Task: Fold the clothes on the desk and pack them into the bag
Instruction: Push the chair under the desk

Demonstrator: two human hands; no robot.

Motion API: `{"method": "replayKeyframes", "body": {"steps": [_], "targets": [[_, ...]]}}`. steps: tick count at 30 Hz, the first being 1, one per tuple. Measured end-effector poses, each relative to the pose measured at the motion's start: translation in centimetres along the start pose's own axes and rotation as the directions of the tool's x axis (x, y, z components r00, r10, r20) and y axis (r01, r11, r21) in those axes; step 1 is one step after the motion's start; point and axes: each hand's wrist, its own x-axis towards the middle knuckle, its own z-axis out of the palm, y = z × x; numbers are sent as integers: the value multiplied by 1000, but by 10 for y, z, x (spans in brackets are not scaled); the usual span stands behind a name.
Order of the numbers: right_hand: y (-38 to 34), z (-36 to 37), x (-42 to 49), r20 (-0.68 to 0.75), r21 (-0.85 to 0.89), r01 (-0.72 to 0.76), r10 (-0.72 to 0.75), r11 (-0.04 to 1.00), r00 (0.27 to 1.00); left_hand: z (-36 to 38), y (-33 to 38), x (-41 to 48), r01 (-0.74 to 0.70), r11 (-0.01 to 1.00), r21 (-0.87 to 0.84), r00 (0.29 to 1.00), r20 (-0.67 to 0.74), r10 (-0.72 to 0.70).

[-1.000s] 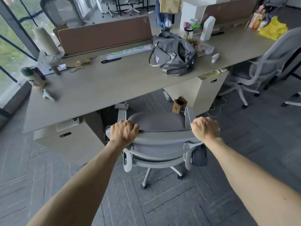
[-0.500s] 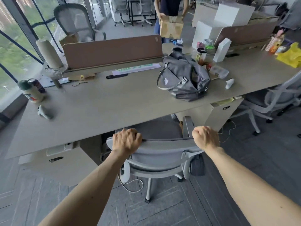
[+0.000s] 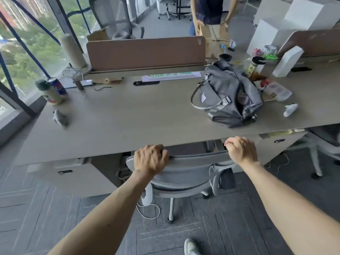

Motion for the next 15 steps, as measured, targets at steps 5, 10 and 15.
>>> {"method": "replayKeyframes", "body": {"steps": [5,10,15], "targets": [[10,-4,30,48,18,36,-37,999,998,6,16,12,58,998,10,998,-17,-58],[16,-1,45,74,10,46,-46,999,996,10,19,20,98,995,19,994,-46,-97],[16,-2,46,124,-9,54,-53,998,991,12,18,16,126,992,14,990,-69,-125]]}}
